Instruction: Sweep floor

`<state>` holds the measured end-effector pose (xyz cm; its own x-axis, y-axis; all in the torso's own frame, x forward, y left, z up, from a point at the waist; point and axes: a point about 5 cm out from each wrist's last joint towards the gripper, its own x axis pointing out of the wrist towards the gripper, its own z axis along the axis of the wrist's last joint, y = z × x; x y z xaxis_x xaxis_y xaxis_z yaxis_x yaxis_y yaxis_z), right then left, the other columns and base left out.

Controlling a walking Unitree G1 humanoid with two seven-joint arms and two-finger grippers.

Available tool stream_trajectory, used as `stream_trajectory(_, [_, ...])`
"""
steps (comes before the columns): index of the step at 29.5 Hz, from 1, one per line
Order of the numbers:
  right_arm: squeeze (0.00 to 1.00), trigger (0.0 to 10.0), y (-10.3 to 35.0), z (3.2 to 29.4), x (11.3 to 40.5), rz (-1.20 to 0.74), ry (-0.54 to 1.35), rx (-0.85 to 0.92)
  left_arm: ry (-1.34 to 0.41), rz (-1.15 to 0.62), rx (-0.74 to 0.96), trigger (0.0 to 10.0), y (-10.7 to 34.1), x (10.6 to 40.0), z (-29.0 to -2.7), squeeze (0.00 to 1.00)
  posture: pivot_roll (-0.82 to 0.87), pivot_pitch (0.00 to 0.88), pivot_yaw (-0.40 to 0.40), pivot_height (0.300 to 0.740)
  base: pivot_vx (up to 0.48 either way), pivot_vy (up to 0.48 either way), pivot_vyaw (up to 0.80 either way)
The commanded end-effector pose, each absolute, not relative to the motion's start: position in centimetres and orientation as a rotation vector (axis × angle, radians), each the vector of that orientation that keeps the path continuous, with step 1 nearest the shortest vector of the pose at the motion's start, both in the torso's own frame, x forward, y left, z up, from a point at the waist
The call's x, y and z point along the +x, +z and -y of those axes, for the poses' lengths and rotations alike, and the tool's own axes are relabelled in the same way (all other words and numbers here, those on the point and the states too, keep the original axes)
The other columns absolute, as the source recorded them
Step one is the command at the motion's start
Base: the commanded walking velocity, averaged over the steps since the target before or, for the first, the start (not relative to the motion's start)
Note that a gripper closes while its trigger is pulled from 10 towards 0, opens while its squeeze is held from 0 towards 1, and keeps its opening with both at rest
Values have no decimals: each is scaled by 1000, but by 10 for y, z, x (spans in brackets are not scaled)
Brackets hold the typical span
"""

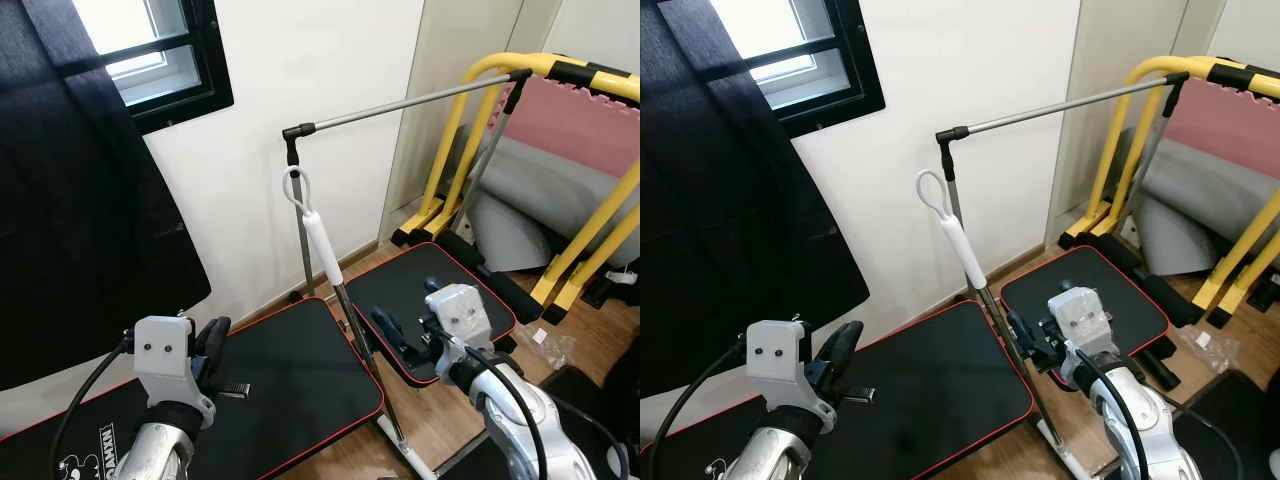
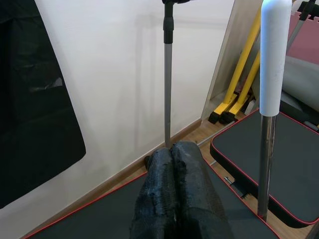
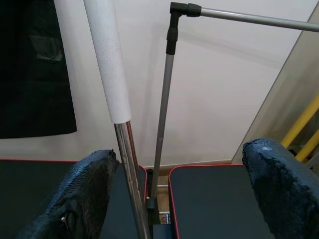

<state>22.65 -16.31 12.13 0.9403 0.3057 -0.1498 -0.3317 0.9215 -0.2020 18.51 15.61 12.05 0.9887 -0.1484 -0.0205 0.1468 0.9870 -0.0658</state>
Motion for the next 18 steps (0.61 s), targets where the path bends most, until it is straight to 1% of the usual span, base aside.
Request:
stream_trajectory(1, [0, 10000, 116, 164, 227, -146, 333, -219, -190, -43, -64, 10000, 117, 184, -155, 0, -146, 56, -12, 740, 0, 0, 0])
stream_trajectory(18, [0, 10000, 115, 163, 227, -150, 333, -215, -193, -45, -65, 10000, 116, 184, -155, 0, -147, 50, -10, 740, 0, 0, 0])
